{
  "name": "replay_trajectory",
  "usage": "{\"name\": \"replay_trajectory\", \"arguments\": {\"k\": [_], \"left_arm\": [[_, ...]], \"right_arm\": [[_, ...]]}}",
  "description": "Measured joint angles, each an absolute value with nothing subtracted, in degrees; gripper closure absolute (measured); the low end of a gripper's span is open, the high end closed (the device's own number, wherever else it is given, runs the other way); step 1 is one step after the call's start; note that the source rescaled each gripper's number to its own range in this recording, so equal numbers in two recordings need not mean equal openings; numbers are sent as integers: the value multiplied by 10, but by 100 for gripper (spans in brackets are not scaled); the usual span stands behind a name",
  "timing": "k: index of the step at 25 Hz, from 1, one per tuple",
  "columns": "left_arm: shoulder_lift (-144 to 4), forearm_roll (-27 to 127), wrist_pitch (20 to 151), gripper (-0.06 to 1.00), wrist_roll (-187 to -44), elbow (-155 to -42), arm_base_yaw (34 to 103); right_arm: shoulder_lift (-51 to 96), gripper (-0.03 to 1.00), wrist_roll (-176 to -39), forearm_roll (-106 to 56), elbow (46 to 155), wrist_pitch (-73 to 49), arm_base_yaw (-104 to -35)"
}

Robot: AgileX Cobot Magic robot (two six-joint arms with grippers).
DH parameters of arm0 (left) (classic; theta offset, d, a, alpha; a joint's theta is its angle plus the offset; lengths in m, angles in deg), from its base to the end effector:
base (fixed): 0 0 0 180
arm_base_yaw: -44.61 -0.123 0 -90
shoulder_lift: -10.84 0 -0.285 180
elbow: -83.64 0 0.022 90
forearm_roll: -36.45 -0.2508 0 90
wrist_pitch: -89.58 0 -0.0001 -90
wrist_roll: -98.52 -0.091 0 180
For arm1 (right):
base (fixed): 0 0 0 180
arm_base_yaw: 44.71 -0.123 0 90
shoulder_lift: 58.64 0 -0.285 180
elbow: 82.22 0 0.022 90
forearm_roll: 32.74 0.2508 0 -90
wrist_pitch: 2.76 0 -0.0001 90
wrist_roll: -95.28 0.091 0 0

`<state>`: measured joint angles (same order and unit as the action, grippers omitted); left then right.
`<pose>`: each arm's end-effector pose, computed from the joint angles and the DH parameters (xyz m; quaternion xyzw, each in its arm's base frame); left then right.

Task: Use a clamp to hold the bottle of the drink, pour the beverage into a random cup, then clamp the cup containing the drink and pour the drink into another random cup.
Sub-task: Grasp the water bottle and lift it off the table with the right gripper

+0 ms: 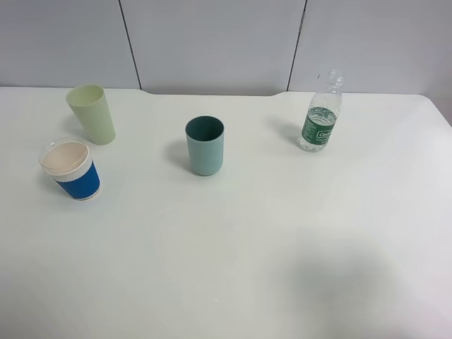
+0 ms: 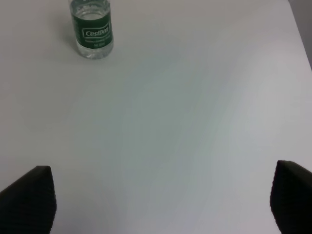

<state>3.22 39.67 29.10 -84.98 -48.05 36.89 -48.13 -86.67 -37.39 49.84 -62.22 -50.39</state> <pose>-0.0050 -0.0052 0.2791 -0.0302 0.8491 0.0235 0.5269 0.0028 -0.0061 0.2825 -0.0566 0.8542 -0.0238 0.5163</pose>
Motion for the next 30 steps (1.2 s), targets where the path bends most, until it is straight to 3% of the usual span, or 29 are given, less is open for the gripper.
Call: {"name": "replay_trajectory", "arguments": {"k": [5, 10, 13, 22, 30], "left_arm": [[32, 397, 291, -6, -850, -481, 369], [32, 397, 291, -6, -850, -481, 369], [32, 397, 291, -6, -850, -481, 369], [32, 397, 291, -6, -850, -481, 369], [32, 397, 291, -6, -850, -481, 369]], "right_arm": [[-388, 21, -863, -374, 535, -537, -504], [-279, 3, -862, -374, 548, -437, -504], [-222, -2, -862, -376, 549, -359, -504], [-32, -2, -856, -374, 549, -204, -504], [104, -2, -856, -369, 549, -138, -511]]}}
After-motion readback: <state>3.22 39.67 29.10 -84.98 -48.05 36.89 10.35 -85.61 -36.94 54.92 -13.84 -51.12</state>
